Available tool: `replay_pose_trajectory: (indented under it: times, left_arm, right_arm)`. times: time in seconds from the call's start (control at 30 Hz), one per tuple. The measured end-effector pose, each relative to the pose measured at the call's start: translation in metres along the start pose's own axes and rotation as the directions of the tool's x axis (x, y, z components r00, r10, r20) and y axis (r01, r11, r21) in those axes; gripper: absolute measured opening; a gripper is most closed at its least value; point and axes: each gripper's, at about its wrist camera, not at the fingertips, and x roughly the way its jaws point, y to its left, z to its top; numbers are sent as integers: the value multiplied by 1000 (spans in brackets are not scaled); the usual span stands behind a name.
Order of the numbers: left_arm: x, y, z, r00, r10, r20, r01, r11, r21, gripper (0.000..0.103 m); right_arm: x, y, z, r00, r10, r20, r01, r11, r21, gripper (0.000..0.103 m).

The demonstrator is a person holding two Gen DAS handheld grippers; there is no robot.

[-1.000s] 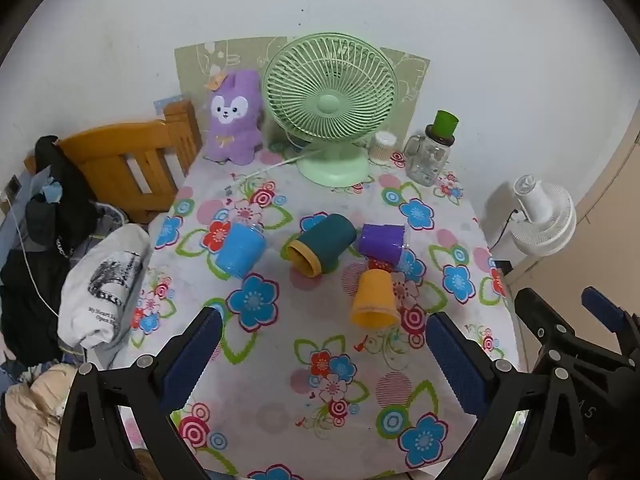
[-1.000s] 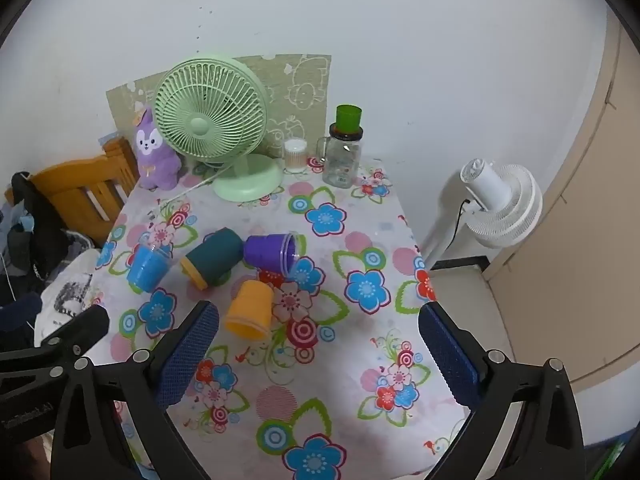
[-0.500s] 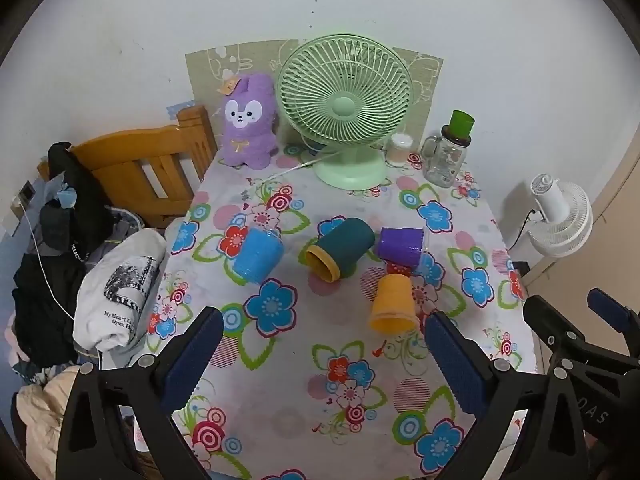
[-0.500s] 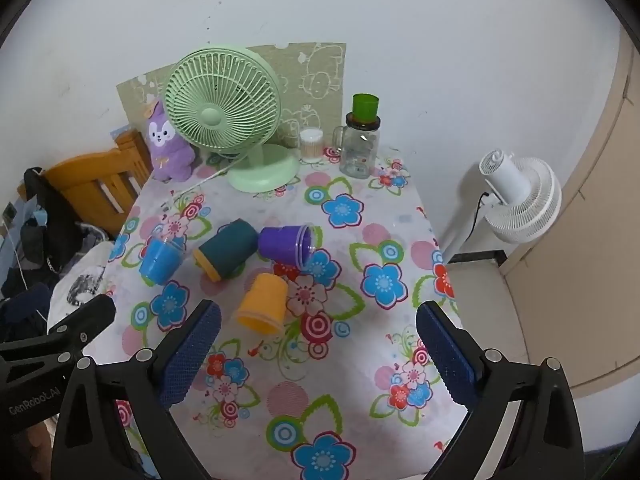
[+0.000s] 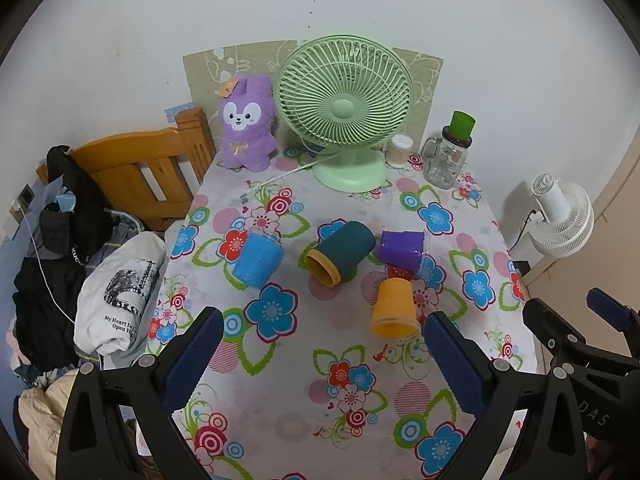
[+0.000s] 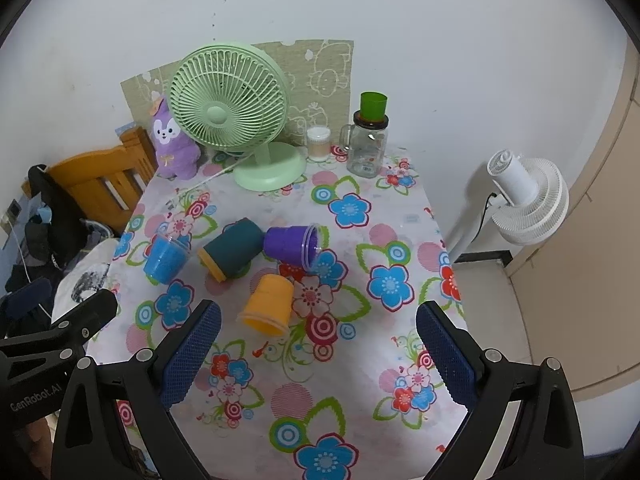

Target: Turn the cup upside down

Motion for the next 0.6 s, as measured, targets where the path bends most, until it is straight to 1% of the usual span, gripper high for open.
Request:
replay_pose_trajectory:
  times: [0.17, 0.6]
  left_arm:
    - [5, -3, 4, 1000, -3, -20, 3, 1000, -3, 101]
    - [6, 0, 4, 1000, 5, -16, -5, 1000, -8, 101]
  right_arm:
    - [1, -2, -1, 1000, -3, -5, 3, 1000, -5, 100]
    - [1, 1, 2, 1000, 0, -4, 0, 1000, -16, 100]
